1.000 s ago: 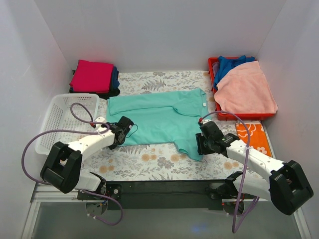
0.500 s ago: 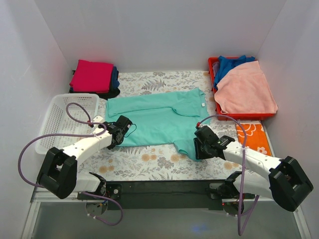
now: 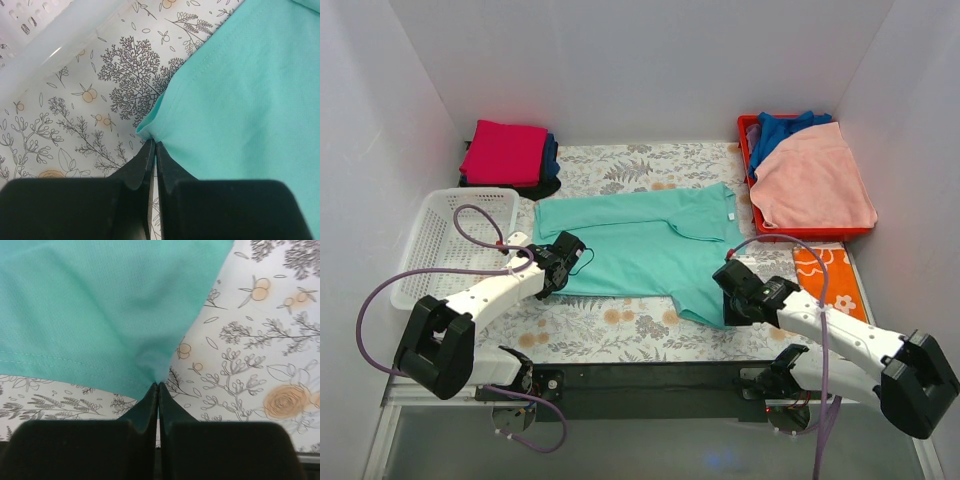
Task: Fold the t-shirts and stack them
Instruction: Grap the side of the flattened tshirt closest away from the robot with both arms, then fold the other side of the tshirt into a rectangle
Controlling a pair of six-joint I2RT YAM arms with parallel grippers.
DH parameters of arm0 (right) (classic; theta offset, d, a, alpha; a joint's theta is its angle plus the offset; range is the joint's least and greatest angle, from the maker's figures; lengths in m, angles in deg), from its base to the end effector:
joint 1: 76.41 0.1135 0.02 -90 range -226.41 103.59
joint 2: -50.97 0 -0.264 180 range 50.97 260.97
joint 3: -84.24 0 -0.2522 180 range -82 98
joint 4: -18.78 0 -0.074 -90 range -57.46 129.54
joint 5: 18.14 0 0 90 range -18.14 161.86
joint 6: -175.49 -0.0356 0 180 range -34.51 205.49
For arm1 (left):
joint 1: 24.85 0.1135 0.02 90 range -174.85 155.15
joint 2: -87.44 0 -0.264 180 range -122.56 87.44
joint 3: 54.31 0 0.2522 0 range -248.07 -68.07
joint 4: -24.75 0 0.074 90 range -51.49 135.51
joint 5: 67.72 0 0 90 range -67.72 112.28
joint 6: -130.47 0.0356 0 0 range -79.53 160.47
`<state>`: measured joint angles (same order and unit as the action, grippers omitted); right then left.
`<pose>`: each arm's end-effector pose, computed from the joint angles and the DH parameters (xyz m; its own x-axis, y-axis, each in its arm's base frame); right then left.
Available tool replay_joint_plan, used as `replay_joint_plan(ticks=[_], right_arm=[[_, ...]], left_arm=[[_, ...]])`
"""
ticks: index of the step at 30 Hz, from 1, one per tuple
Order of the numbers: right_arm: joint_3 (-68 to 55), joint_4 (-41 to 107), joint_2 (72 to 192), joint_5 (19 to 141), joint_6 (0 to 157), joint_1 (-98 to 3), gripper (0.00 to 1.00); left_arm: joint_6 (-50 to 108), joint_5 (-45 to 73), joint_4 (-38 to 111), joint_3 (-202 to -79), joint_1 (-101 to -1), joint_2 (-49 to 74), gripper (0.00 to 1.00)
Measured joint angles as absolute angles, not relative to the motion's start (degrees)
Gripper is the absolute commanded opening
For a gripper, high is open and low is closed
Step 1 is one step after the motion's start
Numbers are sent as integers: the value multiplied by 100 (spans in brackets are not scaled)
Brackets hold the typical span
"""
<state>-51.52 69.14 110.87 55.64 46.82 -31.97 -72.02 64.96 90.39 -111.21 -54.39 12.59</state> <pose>0.1315 0.1150 0.1750 -0.8788 -0.0214 -0.4768 -0.0540 0.9970 0.0547 0.1877 -0.0787 0.1911 0.0567 -0.8128 -0.5797 -0.9123 0.1938 -0.3608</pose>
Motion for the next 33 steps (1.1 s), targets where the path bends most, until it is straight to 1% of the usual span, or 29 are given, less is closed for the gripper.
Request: replay_joint_plan(ticks=[4,8,16,24,28,33], right_arm=[[-4682,7609,10555,5244,4555,-3197,1],[-4263,7954,10232,4989,4513,-3197,1],[-3815,8350,10175,4560,4537,-3197,1],[-3107,8280,10763,4191,4782,-3199,1],[-2842,8068,11191,4060,5005,-3280,1],[-2538,7611,11803,4062,5457,-3695,1]], left_arm=[[-7182,6496,9067,-11121,-5439,1294,0],[-7193,6494,9124,-11121,-5439,1355,0],[-7311,6546,9450,-11121,-5461,1613,0],[-7333,6669,9471,-11473,-5461,1541,0],[-7311,6684,9286,-11744,-5461,1108,0],[-7226,6741,9080,-12331,-5415,367,0]])
